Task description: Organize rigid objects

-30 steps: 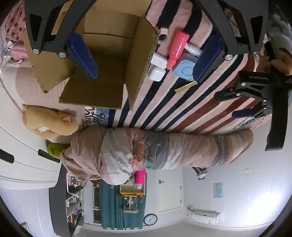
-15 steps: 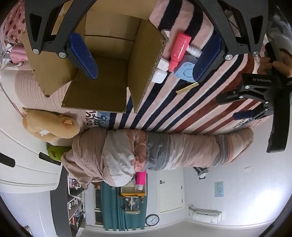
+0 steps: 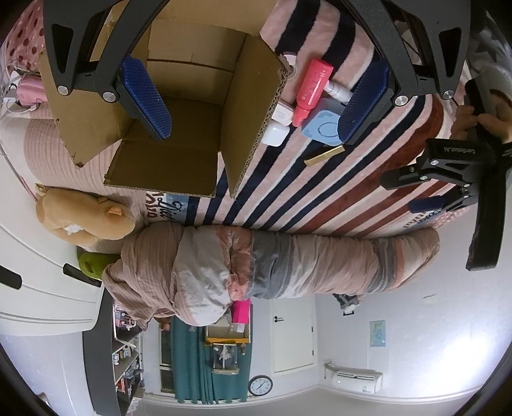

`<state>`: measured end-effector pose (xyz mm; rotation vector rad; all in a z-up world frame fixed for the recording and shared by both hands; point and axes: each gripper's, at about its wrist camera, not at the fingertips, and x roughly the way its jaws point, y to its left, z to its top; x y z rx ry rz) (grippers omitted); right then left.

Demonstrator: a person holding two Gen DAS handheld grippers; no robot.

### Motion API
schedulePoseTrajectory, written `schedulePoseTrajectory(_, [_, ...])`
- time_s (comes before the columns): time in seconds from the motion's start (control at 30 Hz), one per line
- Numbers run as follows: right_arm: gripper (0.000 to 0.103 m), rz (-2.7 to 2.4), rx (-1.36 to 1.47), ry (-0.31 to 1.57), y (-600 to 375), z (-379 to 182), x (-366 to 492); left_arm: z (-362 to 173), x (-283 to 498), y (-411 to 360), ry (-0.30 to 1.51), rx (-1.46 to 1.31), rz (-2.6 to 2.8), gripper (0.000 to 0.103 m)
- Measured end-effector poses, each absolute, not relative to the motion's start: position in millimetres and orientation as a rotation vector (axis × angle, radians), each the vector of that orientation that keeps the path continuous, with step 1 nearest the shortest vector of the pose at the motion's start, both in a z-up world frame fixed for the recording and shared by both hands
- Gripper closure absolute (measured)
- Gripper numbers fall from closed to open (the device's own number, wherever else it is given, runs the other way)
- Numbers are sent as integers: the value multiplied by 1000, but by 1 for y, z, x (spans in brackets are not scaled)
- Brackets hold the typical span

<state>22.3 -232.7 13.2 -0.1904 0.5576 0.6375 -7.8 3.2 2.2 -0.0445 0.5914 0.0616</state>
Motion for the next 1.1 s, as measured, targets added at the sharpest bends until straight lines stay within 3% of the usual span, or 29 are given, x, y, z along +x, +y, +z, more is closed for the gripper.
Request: schedulePoseTrajectory(1.1, [0,673,-172,587,-223,15,24,2,-11,2,582,-37,53,0])
